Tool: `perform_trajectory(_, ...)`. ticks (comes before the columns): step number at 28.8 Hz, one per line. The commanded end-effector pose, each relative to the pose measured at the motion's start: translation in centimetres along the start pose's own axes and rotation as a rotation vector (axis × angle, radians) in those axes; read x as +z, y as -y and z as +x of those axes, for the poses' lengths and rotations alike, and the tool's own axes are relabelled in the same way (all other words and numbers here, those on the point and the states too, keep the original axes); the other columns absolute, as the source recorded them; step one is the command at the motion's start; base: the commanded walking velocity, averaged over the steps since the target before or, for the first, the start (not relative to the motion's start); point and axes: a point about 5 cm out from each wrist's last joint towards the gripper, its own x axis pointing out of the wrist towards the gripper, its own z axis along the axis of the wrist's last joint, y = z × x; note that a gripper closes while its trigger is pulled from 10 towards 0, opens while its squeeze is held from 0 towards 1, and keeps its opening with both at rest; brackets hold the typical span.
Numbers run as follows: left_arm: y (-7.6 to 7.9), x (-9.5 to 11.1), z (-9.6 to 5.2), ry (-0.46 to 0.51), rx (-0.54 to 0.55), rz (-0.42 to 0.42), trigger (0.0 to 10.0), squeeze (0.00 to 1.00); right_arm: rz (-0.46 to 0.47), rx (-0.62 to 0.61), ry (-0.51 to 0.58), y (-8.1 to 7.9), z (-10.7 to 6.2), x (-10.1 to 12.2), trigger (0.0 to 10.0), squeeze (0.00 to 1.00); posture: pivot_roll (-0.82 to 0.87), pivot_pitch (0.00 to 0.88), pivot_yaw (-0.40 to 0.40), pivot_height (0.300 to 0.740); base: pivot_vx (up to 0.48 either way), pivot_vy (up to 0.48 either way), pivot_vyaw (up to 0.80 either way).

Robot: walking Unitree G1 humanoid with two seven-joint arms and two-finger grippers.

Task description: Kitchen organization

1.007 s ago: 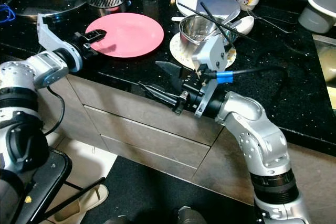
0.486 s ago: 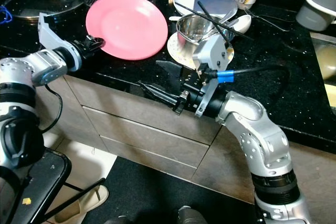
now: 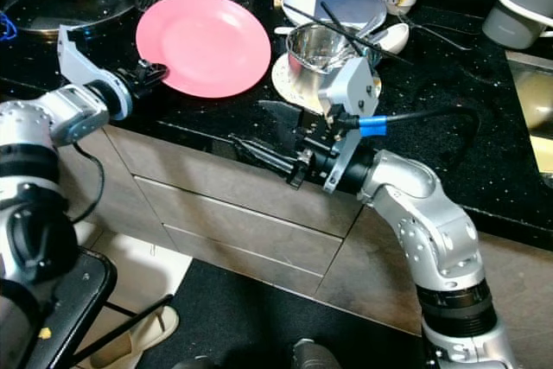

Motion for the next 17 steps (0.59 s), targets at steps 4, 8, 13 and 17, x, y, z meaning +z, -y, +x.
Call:
perform_trajectory(4, 0.4, -3.1, -1.1, -0.002, -0.036, -0.075, 0.0, 0.0, 0.06, -0.045, 0.097, 0.5, -0.1, 0.9, 10.0, 0.0, -0.03, 0.11, -0.058, 0.74, 0.0, 0.0, 0.0)
perform_trajectory(8, 0.6, -6.1, -2.1, -0.012, -0.027, -0.111, 0.0, 0.0, 0.099, -0.063, 0.147, 0.9, -0.1, 1.5, 10.0, 0.0, -0.01, 0.11, -0.056, 0.74, 0.0, 0.0, 0.0)
perform_trajectory(13, 0.8, -8.5, -2.8, -0.024, -0.016, -0.134, 0.0, 0.0, 0.106, -0.065, 0.151, 1.0, 0.0, 1.5, 10.0, 0.0, 0.0, 0.108, -0.055, 0.74, 0.0, 0.0, 0.0)
perform_trajectory(17, 1.0, -10.1, -4.0, -0.004, 0.02, -0.169, 0.0, 0.0, 0.105, -0.067, 0.147, 1.1, 0.0, 1.4, 10.0, 0.0, 0.0, 0.105, -0.054, 0.74, 0.0, 0.0, 0.0)
